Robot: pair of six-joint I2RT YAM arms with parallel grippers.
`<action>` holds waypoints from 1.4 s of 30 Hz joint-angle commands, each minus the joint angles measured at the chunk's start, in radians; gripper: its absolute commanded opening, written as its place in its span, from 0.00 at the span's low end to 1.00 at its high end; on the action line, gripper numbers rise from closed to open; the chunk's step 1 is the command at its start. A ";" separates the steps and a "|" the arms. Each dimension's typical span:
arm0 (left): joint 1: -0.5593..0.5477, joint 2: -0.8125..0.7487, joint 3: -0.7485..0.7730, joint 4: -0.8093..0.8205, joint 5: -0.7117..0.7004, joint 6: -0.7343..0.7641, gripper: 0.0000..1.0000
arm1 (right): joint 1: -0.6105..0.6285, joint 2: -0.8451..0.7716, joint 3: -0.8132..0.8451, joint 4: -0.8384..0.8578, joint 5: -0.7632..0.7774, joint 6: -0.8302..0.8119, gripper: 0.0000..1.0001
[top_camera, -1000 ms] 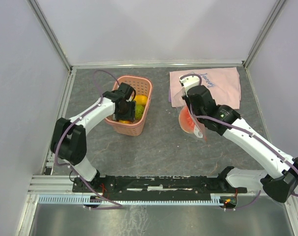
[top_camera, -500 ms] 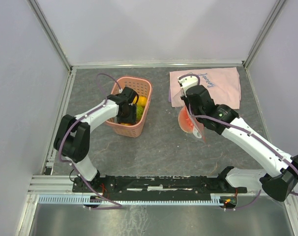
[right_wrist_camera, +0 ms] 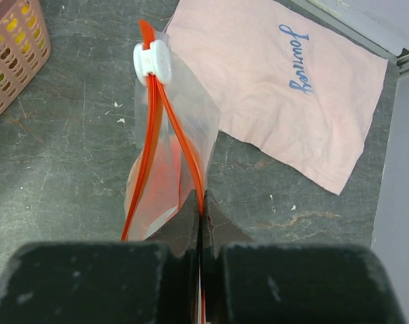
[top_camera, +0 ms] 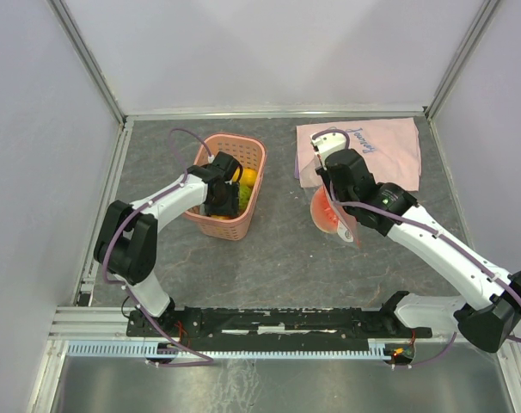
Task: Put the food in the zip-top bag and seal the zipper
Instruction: Pick up the fake fruit from the bin.
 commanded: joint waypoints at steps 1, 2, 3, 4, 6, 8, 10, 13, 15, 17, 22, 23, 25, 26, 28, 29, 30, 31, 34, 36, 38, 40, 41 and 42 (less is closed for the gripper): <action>-0.003 -0.029 0.029 -0.017 0.014 -0.012 0.72 | -0.001 -0.012 0.000 0.043 0.002 0.013 0.02; -0.002 -0.030 0.030 -0.016 0.019 -0.011 0.73 | -0.002 -0.012 -0.002 0.043 0.003 0.014 0.02; -0.001 -0.030 0.029 -0.013 0.024 -0.009 0.74 | -0.001 -0.014 -0.002 0.043 0.003 0.013 0.02; 0.000 -0.030 0.031 -0.009 0.028 -0.009 0.75 | -0.002 -0.014 -0.004 0.044 0.005 0.014 0.02; -0.001 -0.027 0.036 -0.011 0.028 -0.009 0.75 | -0.002 -0.012 -0.002 0.043 0.003 0.014 0.02; 0.000 -0.030 0.044 -0.017 0.023 -0.007 0.75 | -0.001 -0.013 -0.002 0.041 0.003 0.014 0.02; 0.001 -0.037 0.052 -0.022 0.014 -0.007 0.76 | -0.002 -0.017 -0.003 0.041 0.003 0.014 0.02; 0.004 -0.043 0.061 -0.030 0.010 -0.006 0.76 | -0.001 -0.019 -0.005 0.041 0.003 0.015 0.02; 0.003 -0.045 0.060 -0.033 0.014 -0.004 0.75 | -0.002 -0.023 -0.006 0.040 0.003 0.016 0.02; 0.004 -0.055 0.061 -0.039 0.013 -0.005 0.73 | -0.002 -0.026 -0.006 0.039 0.006 0.017 0.02; 0.004 -0.106 0.067 -0.043 -0.004 -0.007 0.61 | -0.001 -0.024 -0.001 0.039 0.006 0.017 0.02; 0.004 -0.113 0.065 -0.041 -0.007 -0.007 0.57 | -0.002 -0.023 0.001 0.040 0.005 0.017 0.02; 0.004 -0.120 0.062 -0.042 -0.014 -0.007 0.49 | -0.001 -0.018 0.005 0.040 0.003 0.017 0.02; 0.004 -0.126 0.060 -0.043 -0.013 -0.007 0.46 | -0.002 -0.015 0.008 0.037 0.003 0.017 0.02; 0.005 -0.149 0.056 -0.041 -0.010 -0.011 0.41 | -0.002 -0.013 0.014 0.031 0.002 0.018 0.02; 0.003 -0.163 0.054 -0.041 -0.014 -0.012 0.41 | -0.001 -0.013 0.017 0.029 0.001 0.018 0.02; 0.002 -0.183 0.052 -0.040 -0.020 -0.014 0.40 | -0.001 -0.013 0.023 0.026 -0.001 0.017 0.02; 0.002 -0.203 0.050 -0.039 -0.026 -0.015 0.39 | -0.001 -0.011 0.029 0.019 -0.003 0.017 0.02; 0.000 -0.275 0.044 -0.020 -0.033 -0.017 0.39 | -0.001 0.000 0.057 -0.008 0.004 0.012 0.02; -0.002 -0.328 0.037 0.004 -0.033 -0.018 0.39 | -0.001 0.007 0.081 -0.024 0.016 0.004 0.02; -0.004 -0.374 0.033 0.029 -0.031 -0.018 0.38 | -0.002 0.013 0.103 -0.040 0.035 -0.007 0.02; -0.005 -0.415 0.035 0.053 -0.024 -0.016 0.38 | -0.001 0.019 0.131 -0.068 0.072 -0.022 0.02; -0.007 -0.436 0.034 0.066 -0.019 -0.014 0.38 | -0.001 0.021 0.147 -0.082 0.100 -0.031 0.02; -0.007 -0.453 0.033 0.082 -0.014 -0.013 0.38 | -0.001 0.023 0.160 -0.097 0.130 -0.038 0.02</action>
